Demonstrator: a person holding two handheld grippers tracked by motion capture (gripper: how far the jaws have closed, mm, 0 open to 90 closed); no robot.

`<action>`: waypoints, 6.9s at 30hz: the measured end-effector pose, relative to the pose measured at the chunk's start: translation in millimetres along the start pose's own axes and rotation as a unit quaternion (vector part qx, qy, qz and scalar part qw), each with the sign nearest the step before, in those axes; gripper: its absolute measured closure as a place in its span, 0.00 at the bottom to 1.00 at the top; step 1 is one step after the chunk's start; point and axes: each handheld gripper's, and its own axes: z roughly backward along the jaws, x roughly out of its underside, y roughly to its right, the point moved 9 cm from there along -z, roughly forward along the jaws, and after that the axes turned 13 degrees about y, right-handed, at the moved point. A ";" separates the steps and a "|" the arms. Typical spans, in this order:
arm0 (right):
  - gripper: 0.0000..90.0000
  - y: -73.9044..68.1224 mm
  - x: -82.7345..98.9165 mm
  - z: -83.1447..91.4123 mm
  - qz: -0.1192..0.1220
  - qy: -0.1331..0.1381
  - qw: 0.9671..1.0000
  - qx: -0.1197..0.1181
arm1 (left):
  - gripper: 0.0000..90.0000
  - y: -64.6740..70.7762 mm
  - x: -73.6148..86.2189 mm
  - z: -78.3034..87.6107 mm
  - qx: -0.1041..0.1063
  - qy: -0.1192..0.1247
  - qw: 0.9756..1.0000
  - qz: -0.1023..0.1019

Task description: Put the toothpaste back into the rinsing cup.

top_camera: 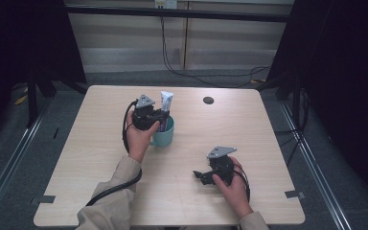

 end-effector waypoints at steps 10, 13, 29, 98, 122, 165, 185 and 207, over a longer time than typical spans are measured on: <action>0.15 0.0 0.0 0.0 0.000 0.000 1.000 0.000 | 0.81 1.1 -0.7 -1.2 0.002 -0.002 1.000 -0.001; 0.15 -0.1 0.1 0.2 -0.001 -0.001 1.000 0.000 | 0.79 1.2 -1.6 -1.1 0.002 -0.001 1.000 -0.002; 0.15 0.0 0.0 0.0 0.000 0.000 1.000 0.000 | 0.70 1.0 -5.2 0.4 -0.005 0.001 1.000 -0.009; 0.15 0.0 0.0 0.0 0.000 0.000 1.000 0.000 | 0.17 -9.7 -3.2 20.0 -0.002 -0.005 1.000 0.025; 0.15 -0.1 0.0 0.0 -0.001 0.000 1.000 0.000 | 0.17 -14.7 -0.9 48.1 0.015 -0.008 0.999 0.033; 0.15 0.0 0.0 0.0 0.000 0.000 1.000 0.000 | 0.17 -11.6 50.5 85.8 0.043 -0.062 0.997 0.033; 0.15 0.0 0.0 0.0 0.000 0.000 1.000 0.000 | 0.17 -11.7 80.3 99.8 0.050 -0.089 0.994 0.030; 0.15 0.0 0.0 0.0 0.000 0.000 1.000 0.000 | 0.17 -17.4 107.6 119.6 0.047 -0.118 0.991 0.030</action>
